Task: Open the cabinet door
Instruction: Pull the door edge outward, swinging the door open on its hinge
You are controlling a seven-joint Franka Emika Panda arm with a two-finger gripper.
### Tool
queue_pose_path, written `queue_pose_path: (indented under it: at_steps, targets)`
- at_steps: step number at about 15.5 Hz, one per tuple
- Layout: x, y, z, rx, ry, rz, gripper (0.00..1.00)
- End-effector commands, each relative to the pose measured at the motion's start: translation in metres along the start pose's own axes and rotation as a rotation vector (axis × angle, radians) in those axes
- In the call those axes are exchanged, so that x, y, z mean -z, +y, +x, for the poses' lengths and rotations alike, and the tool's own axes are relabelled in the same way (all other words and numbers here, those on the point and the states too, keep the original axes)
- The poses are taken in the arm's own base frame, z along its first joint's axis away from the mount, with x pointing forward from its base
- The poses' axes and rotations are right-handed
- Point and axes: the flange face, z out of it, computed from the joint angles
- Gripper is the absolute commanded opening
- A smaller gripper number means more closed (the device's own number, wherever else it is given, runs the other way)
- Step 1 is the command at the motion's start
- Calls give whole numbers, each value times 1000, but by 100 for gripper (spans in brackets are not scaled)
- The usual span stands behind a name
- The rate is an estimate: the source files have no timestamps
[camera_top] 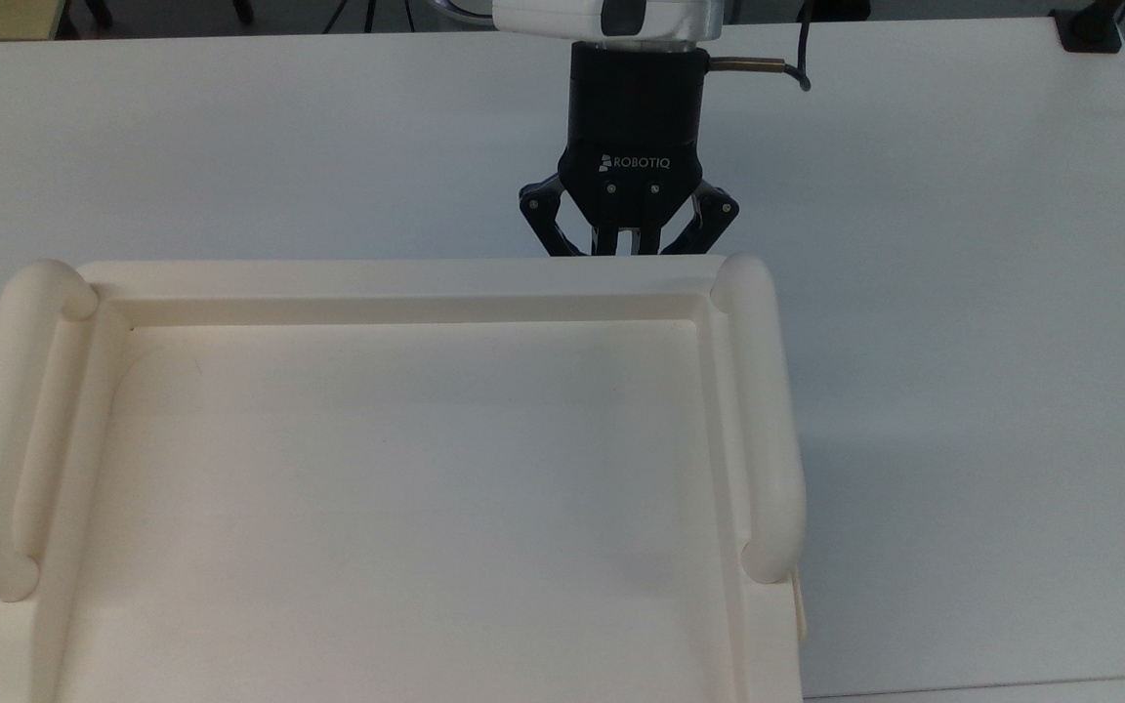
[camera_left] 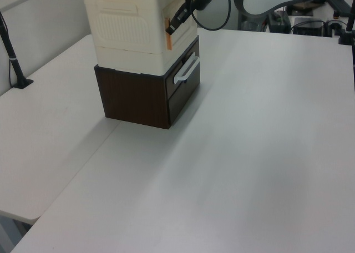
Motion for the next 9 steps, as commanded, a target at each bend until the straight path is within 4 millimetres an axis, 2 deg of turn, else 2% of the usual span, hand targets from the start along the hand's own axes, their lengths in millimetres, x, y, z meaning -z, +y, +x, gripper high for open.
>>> queue_pose_path:
  at_steps: [1,3,4,5,6,7,9]
  targets:
    - [11,20,-12,-11,-140,-72,0]
    - [17,24,-24,-29,-245,-83,3]
    - [21,26,-30,-43,-293,-81,16]
    - [25,28,-37,-54,-340,-79,39]
    - [29,31,-42,-66,-383,-76,40]
    - [36,33,-45,-79,-420,-71,58]
    - [54,43,-52,-111,-504,-47,68]
